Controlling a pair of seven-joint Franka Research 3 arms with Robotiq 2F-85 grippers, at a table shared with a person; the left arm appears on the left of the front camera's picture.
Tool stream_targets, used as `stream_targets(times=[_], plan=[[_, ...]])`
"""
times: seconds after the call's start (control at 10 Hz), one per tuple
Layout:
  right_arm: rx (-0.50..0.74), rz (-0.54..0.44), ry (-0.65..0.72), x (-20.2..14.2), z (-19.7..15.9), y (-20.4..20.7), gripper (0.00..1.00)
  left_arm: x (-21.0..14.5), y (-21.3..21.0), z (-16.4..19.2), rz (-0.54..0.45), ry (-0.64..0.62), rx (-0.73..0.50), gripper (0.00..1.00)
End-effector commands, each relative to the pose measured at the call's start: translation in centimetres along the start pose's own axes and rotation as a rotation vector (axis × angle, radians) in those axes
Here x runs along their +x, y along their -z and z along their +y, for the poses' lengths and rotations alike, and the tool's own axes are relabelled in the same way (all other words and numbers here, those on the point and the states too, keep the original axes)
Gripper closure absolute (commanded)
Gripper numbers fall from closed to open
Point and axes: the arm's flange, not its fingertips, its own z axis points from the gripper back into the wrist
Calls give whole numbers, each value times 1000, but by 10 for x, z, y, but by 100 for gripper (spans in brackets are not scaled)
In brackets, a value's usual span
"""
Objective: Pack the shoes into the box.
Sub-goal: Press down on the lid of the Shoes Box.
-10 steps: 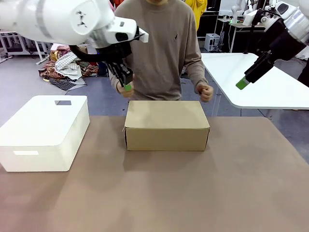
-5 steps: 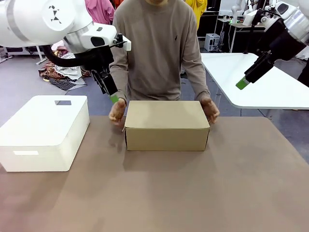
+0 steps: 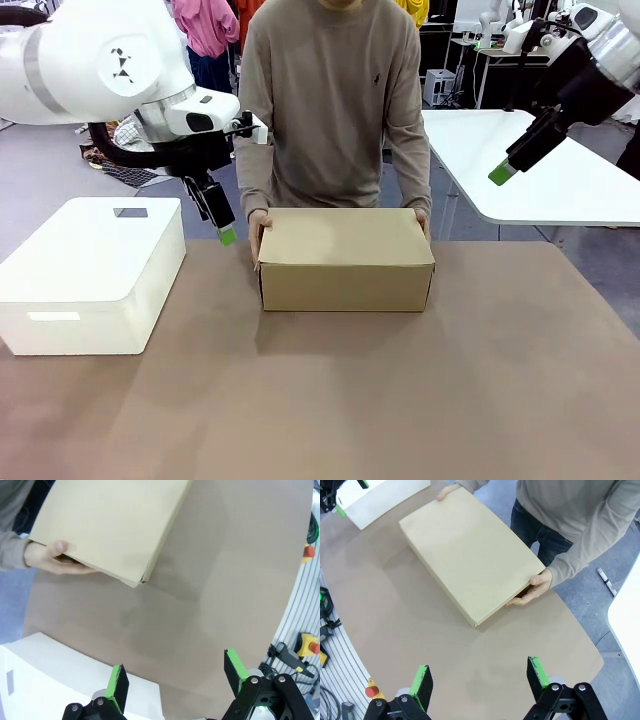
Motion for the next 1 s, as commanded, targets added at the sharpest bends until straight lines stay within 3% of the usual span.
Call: stream_targets(times=[0.0,0.9], plan=[[-19,5,-2,3,-2,0,0,0,-6,-3,-8,1,7,0],[-19,5,-2,3,-2,0,0,0,-6,-3,-8,1,7,0]])
